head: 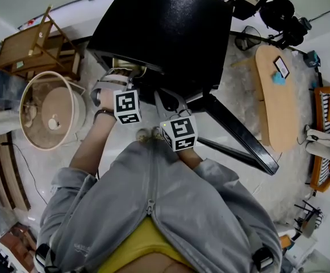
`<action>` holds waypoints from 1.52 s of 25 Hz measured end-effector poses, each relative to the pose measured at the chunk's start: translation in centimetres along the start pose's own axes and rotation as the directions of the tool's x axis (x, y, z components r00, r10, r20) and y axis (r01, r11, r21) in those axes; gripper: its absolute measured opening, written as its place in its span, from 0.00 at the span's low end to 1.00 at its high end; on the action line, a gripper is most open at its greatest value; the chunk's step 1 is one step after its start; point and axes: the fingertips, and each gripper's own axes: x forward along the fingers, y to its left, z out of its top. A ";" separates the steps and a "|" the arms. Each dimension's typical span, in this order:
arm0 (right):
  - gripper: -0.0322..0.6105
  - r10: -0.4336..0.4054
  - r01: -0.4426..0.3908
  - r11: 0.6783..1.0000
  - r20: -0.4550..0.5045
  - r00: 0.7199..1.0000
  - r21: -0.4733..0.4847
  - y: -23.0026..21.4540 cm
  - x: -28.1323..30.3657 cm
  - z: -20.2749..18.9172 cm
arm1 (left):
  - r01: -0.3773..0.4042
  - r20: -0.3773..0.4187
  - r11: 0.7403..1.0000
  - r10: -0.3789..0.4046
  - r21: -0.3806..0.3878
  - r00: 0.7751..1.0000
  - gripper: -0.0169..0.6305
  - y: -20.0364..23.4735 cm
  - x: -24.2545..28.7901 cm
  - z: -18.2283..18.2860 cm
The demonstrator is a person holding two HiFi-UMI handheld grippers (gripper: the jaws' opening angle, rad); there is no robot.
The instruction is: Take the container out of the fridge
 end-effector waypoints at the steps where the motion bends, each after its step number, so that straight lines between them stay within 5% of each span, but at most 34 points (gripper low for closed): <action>1: 0.05 0.003 -0.003 1.000 0.002 1.000 0.000 0.0 0.0 0.0 | 0.012 0.005 1.000 -0.012 -0.017 1.000 0.04 -0.3 -0.4 0.2; 13: 0.05 0.066 -0.065 0.998 0.018 0.998 -0.020 1.4 -0.7 0.4 | 0.085 0.086 0.974 -0.068 -0.211 0.994 0.04 -5.1 -5.4 3.0; 26: 0.05 0.214 -0.214 0.974 0.003 0.977 -0.076 6.2 -0.2 0.2 | 0.045 0.066 0.891 -0.017 -0.452 0.998 0.04 -9.0 -10.0 0.6; 32: 0.05 0.239 -0.234 0.964 0.027 0.971 -0.124 8.3 0.0 1.1 | -0.083 0.057 0.803 0.143 -0.590 0.988 0.04 -7.2 -13.2 -1.8; 38: 0.05 0.223 -0.207 0.965 0.091 0.970 -0.163 8.8 -0.2 3.6 | -0.226 0.033 0.669 0.351 -0.708 0.936 0.04 -4.0 -16.6 -3.5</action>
